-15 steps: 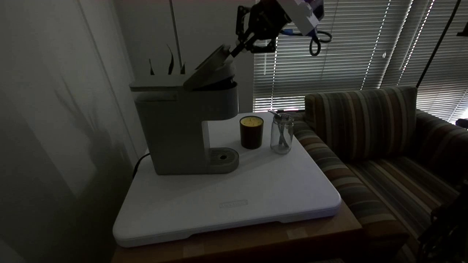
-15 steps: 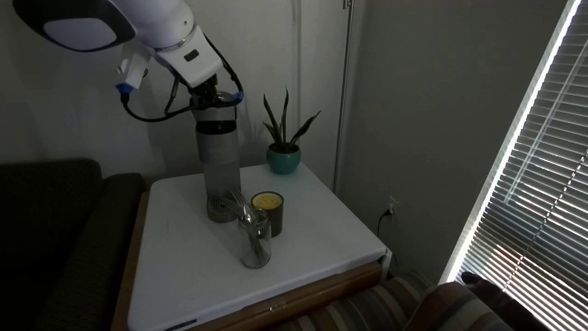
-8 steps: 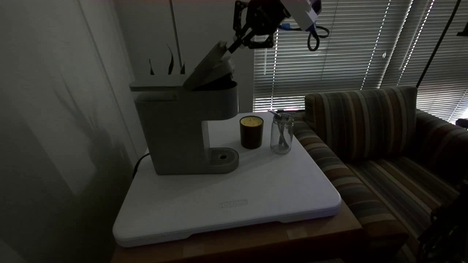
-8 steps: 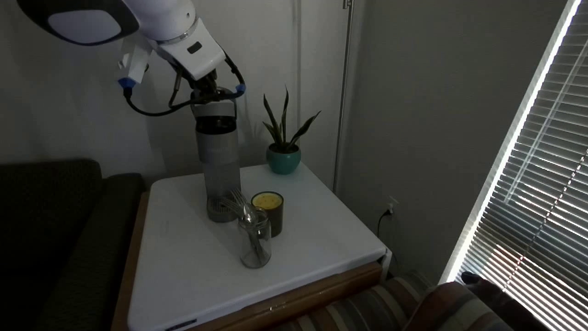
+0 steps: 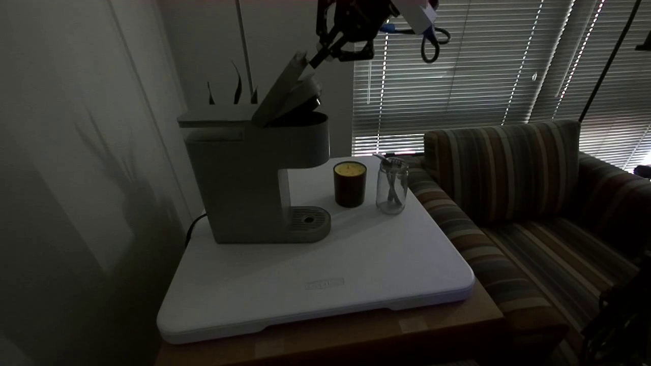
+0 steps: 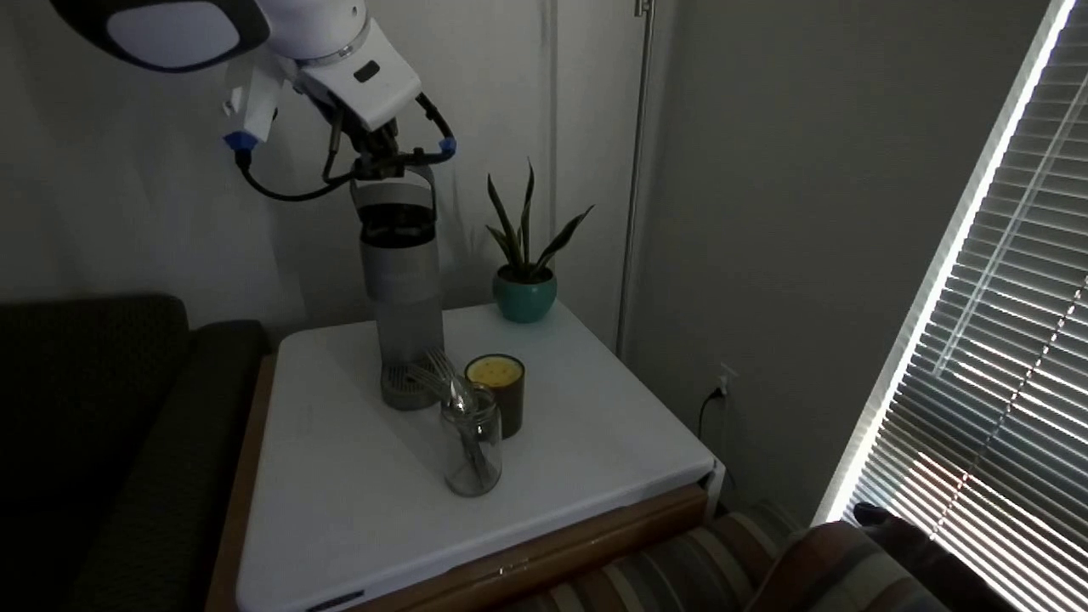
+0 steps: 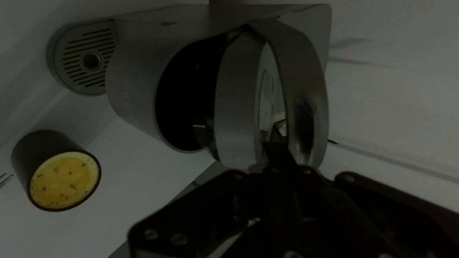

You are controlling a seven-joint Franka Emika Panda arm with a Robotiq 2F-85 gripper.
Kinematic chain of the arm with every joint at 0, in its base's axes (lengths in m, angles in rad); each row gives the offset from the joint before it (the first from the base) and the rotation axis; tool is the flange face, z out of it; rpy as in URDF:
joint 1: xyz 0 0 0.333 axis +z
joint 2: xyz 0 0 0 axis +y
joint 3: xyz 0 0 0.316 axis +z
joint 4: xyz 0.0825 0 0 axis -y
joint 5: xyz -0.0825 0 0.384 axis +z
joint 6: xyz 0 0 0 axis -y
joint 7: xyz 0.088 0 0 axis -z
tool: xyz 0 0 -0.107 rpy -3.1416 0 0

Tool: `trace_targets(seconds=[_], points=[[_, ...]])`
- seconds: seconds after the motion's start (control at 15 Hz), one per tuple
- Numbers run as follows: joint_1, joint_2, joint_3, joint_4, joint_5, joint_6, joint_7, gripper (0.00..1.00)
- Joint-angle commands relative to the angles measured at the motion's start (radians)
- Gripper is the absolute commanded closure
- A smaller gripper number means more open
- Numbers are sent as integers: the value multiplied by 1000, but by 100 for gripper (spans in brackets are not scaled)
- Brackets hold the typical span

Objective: Open the coffee maker

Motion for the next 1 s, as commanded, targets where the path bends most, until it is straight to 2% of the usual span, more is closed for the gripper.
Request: trace_targets(seconds=[0.0,0.93], points=[[29,15,-32,49,-46,-44,31,100],[100,19,-103,123,-178,-94,102,100]])
